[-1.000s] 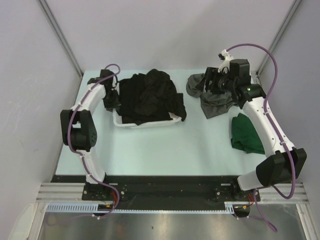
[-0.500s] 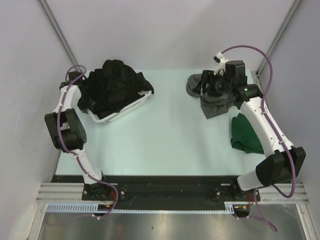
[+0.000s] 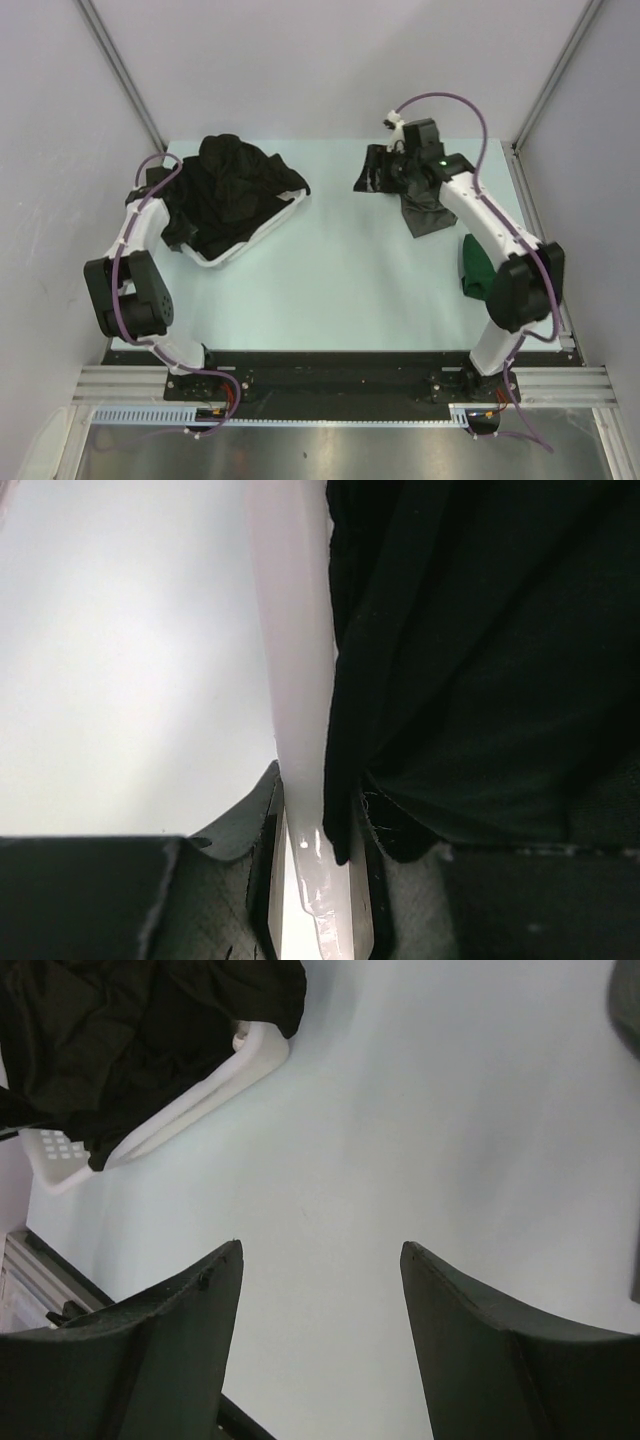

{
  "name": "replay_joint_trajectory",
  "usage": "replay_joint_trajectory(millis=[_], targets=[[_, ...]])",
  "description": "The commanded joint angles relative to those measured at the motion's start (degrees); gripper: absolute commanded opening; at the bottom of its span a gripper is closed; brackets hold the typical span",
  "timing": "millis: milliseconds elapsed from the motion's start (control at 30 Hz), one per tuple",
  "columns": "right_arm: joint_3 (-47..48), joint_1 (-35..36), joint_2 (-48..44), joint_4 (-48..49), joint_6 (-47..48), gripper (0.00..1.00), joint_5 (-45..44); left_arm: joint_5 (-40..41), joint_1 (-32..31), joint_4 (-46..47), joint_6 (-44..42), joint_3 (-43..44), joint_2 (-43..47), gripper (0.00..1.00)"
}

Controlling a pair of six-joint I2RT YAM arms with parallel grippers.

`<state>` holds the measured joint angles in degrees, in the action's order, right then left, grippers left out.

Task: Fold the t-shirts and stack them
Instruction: Move the tshirt to the center of the board

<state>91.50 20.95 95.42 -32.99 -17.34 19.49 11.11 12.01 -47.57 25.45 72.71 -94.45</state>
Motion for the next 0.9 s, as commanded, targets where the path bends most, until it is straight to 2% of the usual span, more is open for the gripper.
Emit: replay_joint_trajectory(millis=[0,67,233,533,633,667,733,833,867], targets=[[8.67,5.32,10.28,-2.69,-0.94,0.69,-2.08,3.92,-3.13,-5.43,-5.67,-2.21,6.73,0.00],[13.84,7.70,14.25,-4.36,-1.64,0.68,-1.73,3.91,-3.92,-6.39,-6.20,-2.66,7.53,0.00],[17.48,10.95,22.51,-2.08,-4.01,0.67,-0.42,3.22,-6.03,-7.71,-6.73,-4.76,10.95,0.00],[21.78,13.15,28.51,-0.85,-4.10,0.66,-0.33,3.65,-7.44,-8.94,-6.64,-8.28,14.91,0.00],[22.31,13.24,29.30,-0.67,-3.84,0.56,0.46,3.65,-7.53,-9.03,-6.91,-8.11,14.83,0.00],[22.49,13.24,29.82,-0.58,-3.75,0.48,1.34,3.65,-7.61,-9.03,-6.99,-7.93,14.83,0.00],[23.54,13.33,30.44,-1.63,-3.75,0.46,2.04,3.30,-7.62,-8.94,-7.08,-7.76,14.48,0.00],[23.99,13.59,31.06,-2.95,-3.31,0.47,2.05,2.60,-7.79,-8.42,-7.17,-7.67,14.04,0.00],[23.46,13.68,30.88,-3.04,-3.14,0.43,1.96,2.51,-7.88,-8.24,-7.26,-7.58,13.43,0.00]])
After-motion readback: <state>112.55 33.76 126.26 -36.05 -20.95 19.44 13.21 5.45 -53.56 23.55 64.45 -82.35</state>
